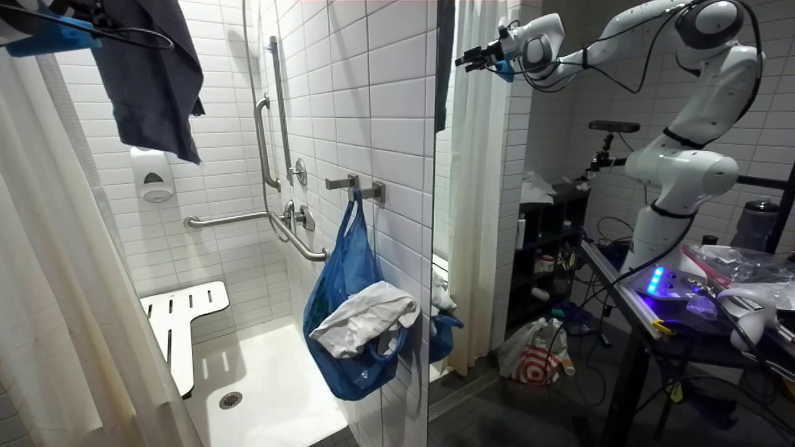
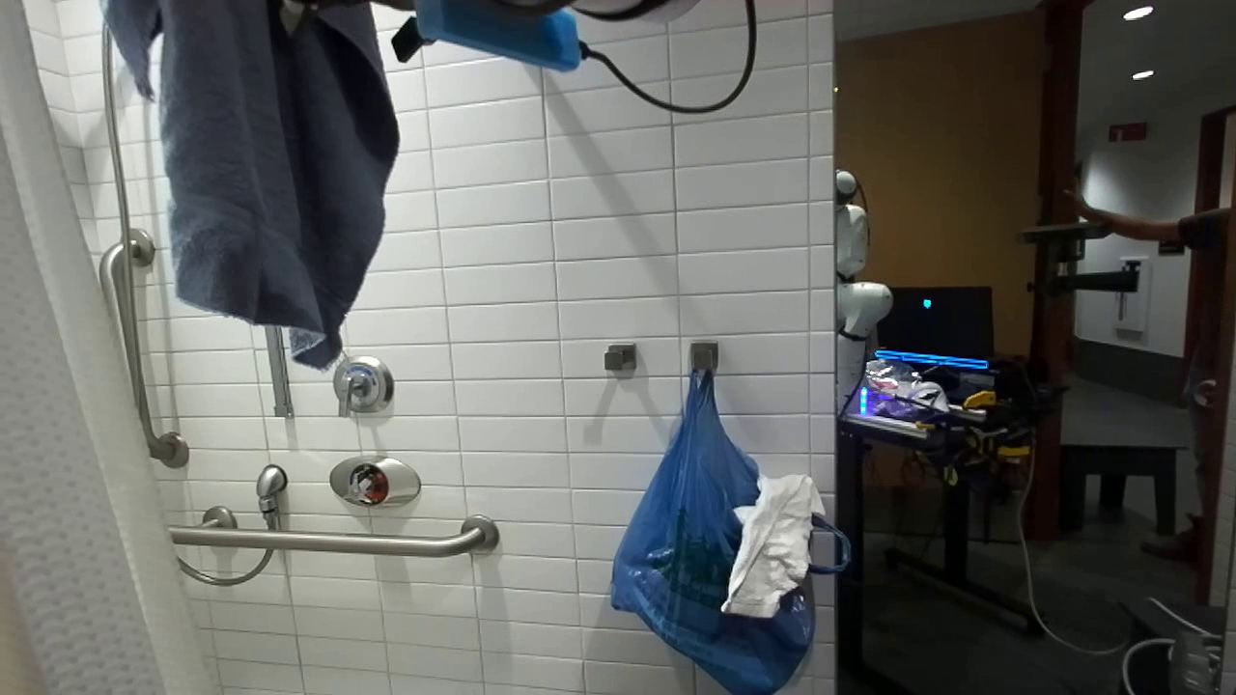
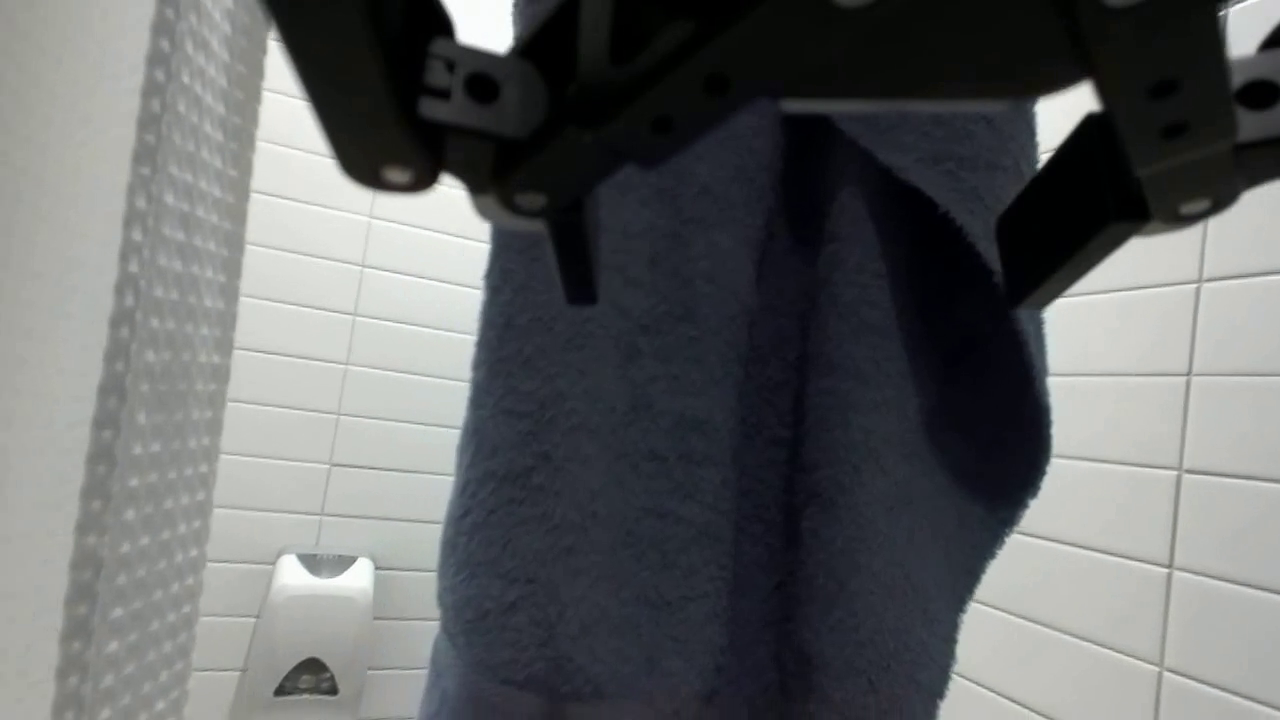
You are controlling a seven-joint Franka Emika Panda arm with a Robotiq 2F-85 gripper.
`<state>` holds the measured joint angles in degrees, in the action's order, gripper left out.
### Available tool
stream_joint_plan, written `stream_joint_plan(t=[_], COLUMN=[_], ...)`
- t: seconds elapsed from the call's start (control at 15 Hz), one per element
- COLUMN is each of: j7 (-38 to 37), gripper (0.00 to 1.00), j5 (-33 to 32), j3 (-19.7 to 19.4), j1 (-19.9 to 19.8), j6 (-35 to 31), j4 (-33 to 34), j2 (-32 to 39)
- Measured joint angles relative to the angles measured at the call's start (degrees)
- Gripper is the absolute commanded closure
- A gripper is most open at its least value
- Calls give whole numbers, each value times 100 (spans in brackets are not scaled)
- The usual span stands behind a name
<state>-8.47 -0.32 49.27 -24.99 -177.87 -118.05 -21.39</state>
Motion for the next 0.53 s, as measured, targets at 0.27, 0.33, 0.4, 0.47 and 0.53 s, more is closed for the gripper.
stream_joint_plan(t=[0.27, 0.33, 0.4, 0.47, 0.53], j7=[-631, -780, -887, -939, -972], gripper=[0, 0, 0, 0, 0], j5=[-12, -12, -12, -12, -11], j3=[1182, 1426, 1604, 1696, 1732], j1=[-1023, -1247, -1419, -1508, -1546], j6=[372, 514, 636, 713, 749], j4=[467, 638, 790, 880, 919], j2=[-154, -209, -255, -291, -319])
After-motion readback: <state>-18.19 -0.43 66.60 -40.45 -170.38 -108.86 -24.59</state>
